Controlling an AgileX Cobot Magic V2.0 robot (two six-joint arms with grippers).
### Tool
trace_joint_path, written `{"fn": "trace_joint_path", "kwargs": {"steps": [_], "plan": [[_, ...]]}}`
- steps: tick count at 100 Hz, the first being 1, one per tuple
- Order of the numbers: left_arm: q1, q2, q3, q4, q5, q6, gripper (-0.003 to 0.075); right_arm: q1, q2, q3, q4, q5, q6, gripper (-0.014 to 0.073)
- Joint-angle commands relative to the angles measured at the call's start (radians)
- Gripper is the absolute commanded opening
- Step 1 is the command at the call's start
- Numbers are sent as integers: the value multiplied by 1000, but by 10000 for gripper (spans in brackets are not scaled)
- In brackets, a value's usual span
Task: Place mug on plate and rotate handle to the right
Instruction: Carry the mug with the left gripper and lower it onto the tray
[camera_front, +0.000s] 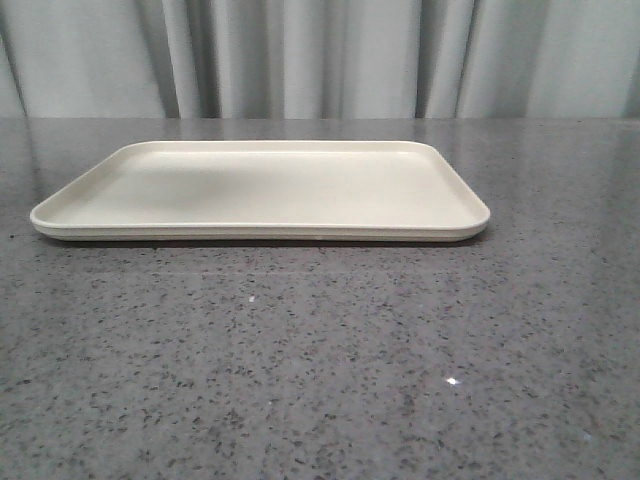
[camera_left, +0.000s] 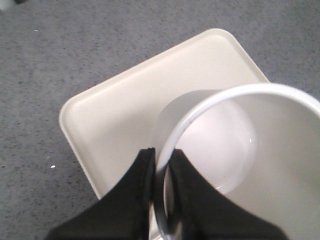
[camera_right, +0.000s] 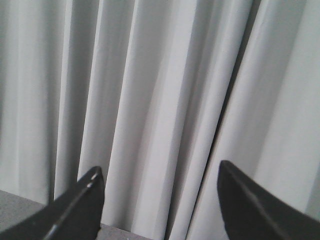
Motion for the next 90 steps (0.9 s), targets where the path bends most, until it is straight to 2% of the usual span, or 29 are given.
{"fn": "trace_joint_path", "kwargs": {"steps": [1,35,90], "plan": [[-43,1,-36,-15,-35,-2,-20,3,7,-29,17,-23,-6,487],[-138,136,-36,-9,-55,-2,-20,3,7,-29,16,-22,-6,487],[-140,283,-36,8,-66,-2,-20,3,7,-29,16,-22,-6,487]]}}
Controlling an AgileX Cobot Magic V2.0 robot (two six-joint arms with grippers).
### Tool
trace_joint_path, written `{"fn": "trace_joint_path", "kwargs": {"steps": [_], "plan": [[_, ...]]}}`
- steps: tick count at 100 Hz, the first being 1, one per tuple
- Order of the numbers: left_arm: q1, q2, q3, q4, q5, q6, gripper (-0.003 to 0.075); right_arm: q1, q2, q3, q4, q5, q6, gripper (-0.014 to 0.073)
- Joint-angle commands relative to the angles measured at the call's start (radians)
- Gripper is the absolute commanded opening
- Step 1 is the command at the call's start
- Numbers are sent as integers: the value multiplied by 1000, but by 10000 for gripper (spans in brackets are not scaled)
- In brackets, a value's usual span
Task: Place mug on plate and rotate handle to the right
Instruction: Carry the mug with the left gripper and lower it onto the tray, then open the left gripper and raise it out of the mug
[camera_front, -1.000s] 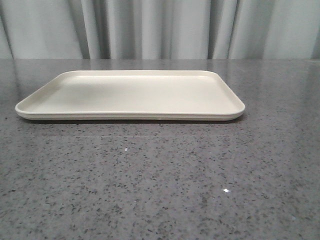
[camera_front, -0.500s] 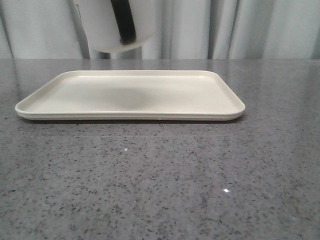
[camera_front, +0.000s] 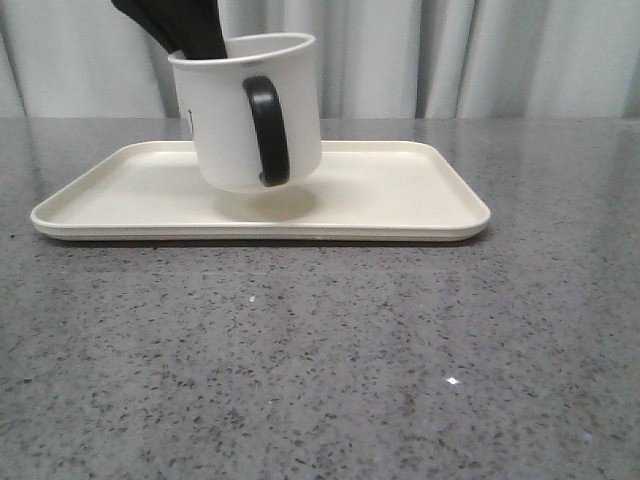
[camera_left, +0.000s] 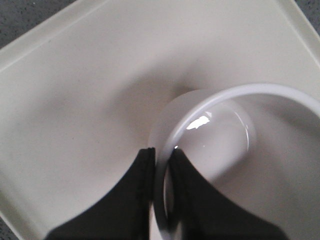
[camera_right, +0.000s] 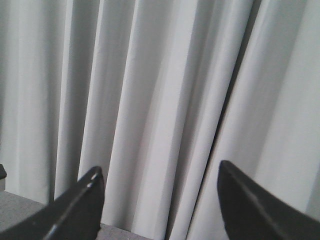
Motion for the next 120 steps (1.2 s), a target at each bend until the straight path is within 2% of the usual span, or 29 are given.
{"fn": "trace_joint_path", "kwargs": {"steps": [1,120], "plan": [[-8,-28,-36,-25,-29,-2,-20,3,7,-29,16,-24,-6,487],[-8,-4,-32,-30,-8,-2,-20,3,7,-29,16,-23,-6,487]]}}
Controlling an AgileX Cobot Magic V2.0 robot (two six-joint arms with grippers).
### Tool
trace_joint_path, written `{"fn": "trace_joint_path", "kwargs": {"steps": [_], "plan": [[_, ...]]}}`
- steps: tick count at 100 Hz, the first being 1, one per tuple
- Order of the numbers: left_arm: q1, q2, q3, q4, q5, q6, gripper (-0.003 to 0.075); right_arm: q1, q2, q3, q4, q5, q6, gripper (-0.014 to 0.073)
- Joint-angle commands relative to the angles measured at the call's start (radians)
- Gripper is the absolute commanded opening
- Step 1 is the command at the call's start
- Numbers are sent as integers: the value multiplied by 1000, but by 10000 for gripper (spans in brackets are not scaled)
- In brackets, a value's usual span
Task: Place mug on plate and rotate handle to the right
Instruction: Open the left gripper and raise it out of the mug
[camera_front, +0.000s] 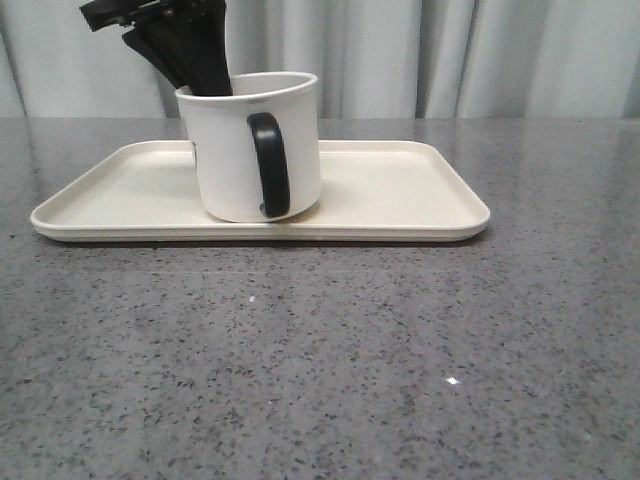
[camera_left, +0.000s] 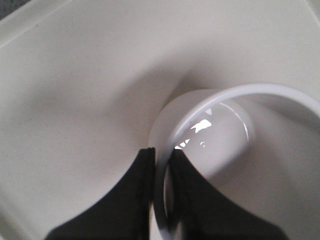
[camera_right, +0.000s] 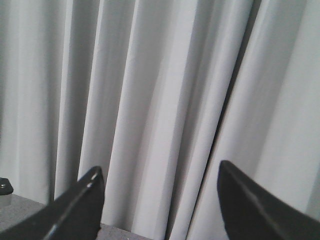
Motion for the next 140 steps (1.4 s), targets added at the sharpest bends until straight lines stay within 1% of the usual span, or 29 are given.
{"fn": "trace_joint_path", "kwargs": {"steps": [1,80,90,107,116,128,140], "plan": [[-8,-47,-32,-30,-13,-2,-20,3,7,-29,16,-24,-6,487],[-8,-47,-32,-65,-3,-8,-14,3,7,-29,16,-24,-6,487],[-8,-47,-32,-69,4,-8,37,3,7,-29,16,-24,-6,487],[-6,-47,-32,-71,16,-8,189,3,7,-29,16,-22,-6,487],[-6,-47,-32,-71,18,-8,247,3,7,-29,16,-22,-6,487],[-6,-47,-38,-71,18,-13,287,3,7,-29,16,-16,-6,487],[-6,-51,-69,-73,18,-30,287,3,7,-29,16,-16,-6,487]]}}
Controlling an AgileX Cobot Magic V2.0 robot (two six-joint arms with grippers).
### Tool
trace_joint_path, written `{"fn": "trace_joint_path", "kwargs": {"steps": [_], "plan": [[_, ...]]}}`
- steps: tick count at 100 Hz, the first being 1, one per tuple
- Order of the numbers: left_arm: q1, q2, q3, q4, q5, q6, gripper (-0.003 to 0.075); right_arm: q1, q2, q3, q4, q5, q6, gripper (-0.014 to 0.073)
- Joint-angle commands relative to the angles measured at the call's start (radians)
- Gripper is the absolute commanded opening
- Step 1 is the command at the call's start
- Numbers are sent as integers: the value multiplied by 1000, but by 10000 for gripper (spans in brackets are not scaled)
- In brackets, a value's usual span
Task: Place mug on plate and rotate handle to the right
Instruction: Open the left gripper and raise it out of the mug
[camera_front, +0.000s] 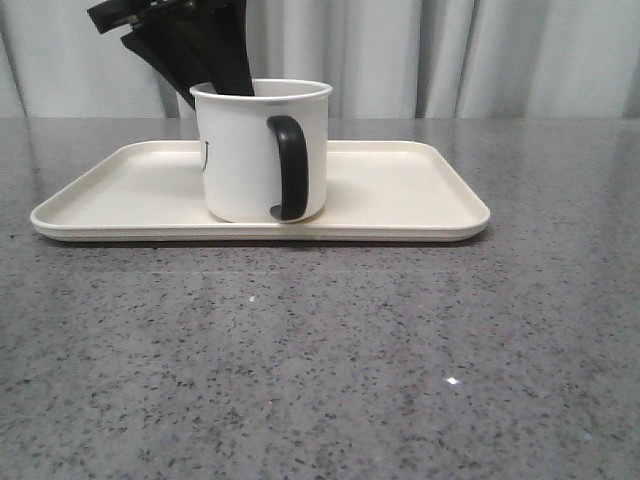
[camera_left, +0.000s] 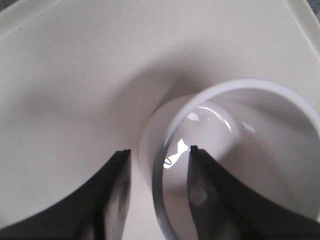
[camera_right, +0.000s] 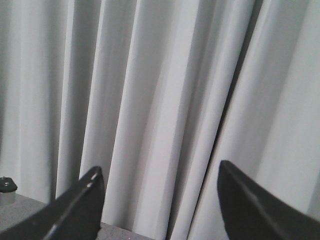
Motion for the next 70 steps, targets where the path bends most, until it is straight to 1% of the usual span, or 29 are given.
{"fn": "trace_joint_path", "kwargs": {"steps": [1,20,34,41,52,70], "plan": [[-6,-57,-58,-35,17,-19,287,3,7,-29,16,-20,-6,487],[-6,-76,-158,-27,17,-26,286,3,7,-29,16,-19,-6,487],[-6,-104,-218,16,17,-43,286,3,7,-29,16,-19,-6,487],[-6,-122,-234,68,17,-45,286,3,7,-29,16,-19,-6,487],[-6,-167,-241,181,17,-86,286,3,7,-29,16,-19,-6,487],[-6,-257,-241,318,17,-134,284,3,7,-29,16,-19,-6,487]]}}
